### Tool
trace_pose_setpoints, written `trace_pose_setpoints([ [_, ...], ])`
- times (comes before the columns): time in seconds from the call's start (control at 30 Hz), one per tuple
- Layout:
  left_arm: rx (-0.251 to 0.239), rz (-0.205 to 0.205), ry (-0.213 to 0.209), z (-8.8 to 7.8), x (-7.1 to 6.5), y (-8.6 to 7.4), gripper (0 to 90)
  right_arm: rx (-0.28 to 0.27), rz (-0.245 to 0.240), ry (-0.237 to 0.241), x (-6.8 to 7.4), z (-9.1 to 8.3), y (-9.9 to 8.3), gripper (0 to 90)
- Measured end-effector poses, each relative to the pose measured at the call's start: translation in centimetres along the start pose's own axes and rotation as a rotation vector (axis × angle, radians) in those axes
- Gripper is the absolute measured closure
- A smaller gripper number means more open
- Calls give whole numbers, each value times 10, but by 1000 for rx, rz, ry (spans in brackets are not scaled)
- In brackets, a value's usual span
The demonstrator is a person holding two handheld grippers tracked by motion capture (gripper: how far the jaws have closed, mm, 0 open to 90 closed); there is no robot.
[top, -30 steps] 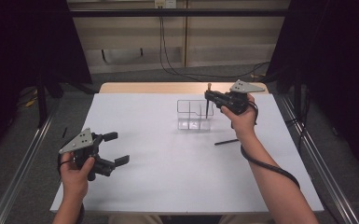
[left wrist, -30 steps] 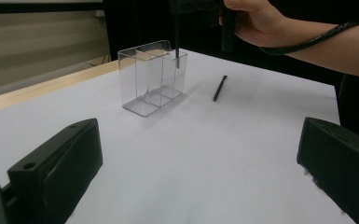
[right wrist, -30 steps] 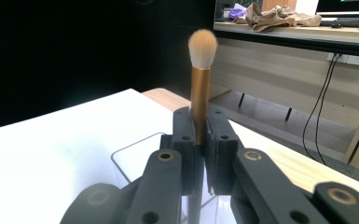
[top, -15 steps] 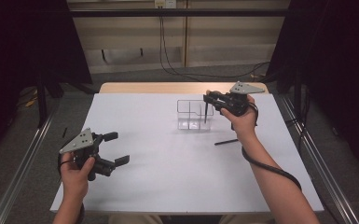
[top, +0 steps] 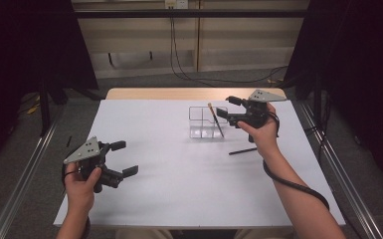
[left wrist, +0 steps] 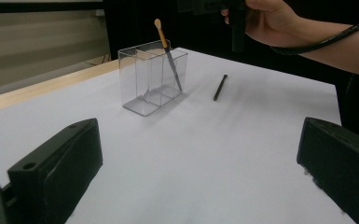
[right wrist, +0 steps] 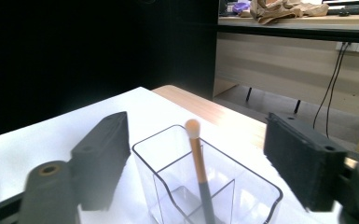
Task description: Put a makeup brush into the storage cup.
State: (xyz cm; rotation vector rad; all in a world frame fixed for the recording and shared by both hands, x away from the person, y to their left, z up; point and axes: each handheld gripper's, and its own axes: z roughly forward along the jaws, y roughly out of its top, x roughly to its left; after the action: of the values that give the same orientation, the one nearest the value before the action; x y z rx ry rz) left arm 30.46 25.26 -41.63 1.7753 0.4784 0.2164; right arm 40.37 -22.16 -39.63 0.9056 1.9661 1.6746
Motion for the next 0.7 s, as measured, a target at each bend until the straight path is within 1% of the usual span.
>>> trace_pose_setpoints([
  [0.13, 1, -1, 0, 0, 0, -1, 1, 5, -7, 0, 2, -4, 0, 152],
  [0.17, 1, -3, -1, 0, 0, -1, 1, 6, -3, 1, 3, -5, -1, 135],
  [0.3, 4, -7, -1, 0, 0, -2, 1, 13, -4, 4, 6, -9, -2, 96],
  [0.7, -5, -13, -3, 2, 4, -3, 1, 12, -18, 11, 11, -20, -6, 31],
])
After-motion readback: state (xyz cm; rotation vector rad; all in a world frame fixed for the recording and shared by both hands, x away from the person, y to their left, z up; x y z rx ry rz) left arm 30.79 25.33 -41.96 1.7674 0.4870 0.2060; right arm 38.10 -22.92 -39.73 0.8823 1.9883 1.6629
